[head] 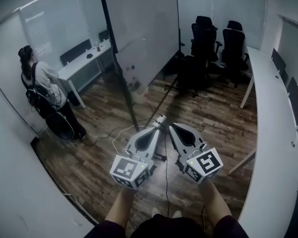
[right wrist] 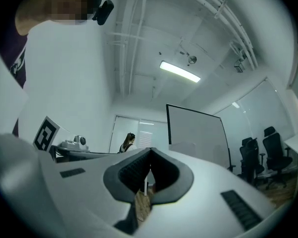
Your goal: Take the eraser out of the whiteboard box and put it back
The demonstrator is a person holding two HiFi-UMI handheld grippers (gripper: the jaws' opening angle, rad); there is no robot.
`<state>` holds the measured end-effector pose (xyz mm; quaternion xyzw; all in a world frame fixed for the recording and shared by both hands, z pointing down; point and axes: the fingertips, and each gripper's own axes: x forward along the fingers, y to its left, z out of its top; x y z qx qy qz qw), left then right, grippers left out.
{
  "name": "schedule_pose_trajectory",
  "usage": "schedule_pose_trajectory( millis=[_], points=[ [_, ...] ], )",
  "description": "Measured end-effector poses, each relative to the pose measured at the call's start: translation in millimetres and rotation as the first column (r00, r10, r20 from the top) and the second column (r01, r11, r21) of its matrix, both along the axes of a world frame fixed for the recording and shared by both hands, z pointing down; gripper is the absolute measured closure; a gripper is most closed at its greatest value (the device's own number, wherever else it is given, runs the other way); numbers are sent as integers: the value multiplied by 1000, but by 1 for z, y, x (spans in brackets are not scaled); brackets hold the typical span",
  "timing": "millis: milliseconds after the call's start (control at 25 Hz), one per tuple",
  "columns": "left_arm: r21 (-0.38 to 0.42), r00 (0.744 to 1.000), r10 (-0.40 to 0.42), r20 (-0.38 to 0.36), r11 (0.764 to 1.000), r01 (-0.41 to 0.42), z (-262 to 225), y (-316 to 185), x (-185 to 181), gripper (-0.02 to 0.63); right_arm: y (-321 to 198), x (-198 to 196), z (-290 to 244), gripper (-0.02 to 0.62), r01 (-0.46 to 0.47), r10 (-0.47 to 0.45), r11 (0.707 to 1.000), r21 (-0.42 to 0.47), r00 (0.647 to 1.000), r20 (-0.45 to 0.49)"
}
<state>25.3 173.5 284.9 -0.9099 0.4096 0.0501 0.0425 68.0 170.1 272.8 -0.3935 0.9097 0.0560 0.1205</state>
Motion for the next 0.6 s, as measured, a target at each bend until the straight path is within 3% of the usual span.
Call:
schedule_pose_trajectory(
  millis=[600],
  points=[
    [-32,999,-47,-25,998,47,15,10,18,601,10,32,20,592,28,-28,999,-21,999,-32]
  ],
)
